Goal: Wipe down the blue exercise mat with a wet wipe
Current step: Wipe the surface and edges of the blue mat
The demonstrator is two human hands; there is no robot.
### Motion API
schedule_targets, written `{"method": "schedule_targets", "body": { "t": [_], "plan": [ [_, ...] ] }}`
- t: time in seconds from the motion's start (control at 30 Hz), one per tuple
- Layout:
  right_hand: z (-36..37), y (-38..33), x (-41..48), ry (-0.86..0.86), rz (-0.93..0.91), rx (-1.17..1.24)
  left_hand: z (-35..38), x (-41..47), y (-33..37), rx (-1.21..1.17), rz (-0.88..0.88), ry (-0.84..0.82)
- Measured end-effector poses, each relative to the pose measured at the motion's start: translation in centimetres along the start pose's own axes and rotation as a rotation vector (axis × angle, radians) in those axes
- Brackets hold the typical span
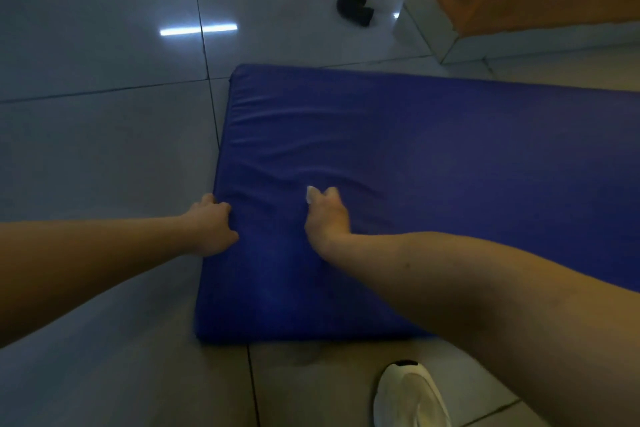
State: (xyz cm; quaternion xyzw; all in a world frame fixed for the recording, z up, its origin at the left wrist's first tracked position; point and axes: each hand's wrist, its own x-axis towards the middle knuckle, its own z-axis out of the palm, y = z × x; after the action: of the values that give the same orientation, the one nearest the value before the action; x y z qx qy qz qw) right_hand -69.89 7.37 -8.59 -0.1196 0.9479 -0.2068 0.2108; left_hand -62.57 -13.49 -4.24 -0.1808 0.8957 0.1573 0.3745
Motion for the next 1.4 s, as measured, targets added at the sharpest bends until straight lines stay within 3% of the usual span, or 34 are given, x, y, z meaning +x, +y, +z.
{"method": "schedule_targets", "body": {
  "t": [0.2,0.37,0.47,0.6,0.7,0.77,0.93,1.03,1.13,1.27,1.4],
  "plan": [
    [4.6,-9.2,-2.2,-0.237,-0.27,-0.076,0.3,-0.4,-0.6,-0.006,0.04,0.052],
    [1.8,-5.7,-1.7,-0.209,-0.416,-0.186,0.2,-0.5,-1.1,-0.044,0.057,0.043],
    [-0.4,-0.5,-1.0,-0.117,-0.291,-0.154,0.2,-0.4,-1.3,-0.055,0.058,0.027],
    [-4.3,6.1,-1.4,0.093,0.012,-0.293,0.1,-0.3,-1.0,-0.05,0.055,0.024],
    [-4.2,6.9,-2.5,0.16,0.253,-0.248,-0.1,-0.5,-0.9,-0.047,0.054,0.011],
    [-3.0,5.3,-2.8,0.186,0.287,-0.151,-0.1,-0.7,-1.0,-0.055,0.053,0.011],
    [2.4,-2.6,-2.2,0.097,0.181,0.058,0.0,-1.2,-2.1,-0.096,-0.003,-0.006],
    [4.6,-7.5,-2.3,0.061,0.226,0.197,0.2,-1.5,-2.7,-0.161,-0.032,-0.015],
    [5.8,-10.6,-2.7,-0.11,0.058,0.14,0.8,-1.6,-3.7,-0.243,-0.071,-0.059],
    [5.5,-10.4,-3.1,-0.199,-0.146,0.001,1.5,-2.0,-4.2,-0.327,-0.106,-0.117],
    [2.0,-5.5,-3.5,-0.194,-0.177,-0.07,1.6,-1.9,-3.9,-0.329,-0.107,-0.12]
  ]
}}
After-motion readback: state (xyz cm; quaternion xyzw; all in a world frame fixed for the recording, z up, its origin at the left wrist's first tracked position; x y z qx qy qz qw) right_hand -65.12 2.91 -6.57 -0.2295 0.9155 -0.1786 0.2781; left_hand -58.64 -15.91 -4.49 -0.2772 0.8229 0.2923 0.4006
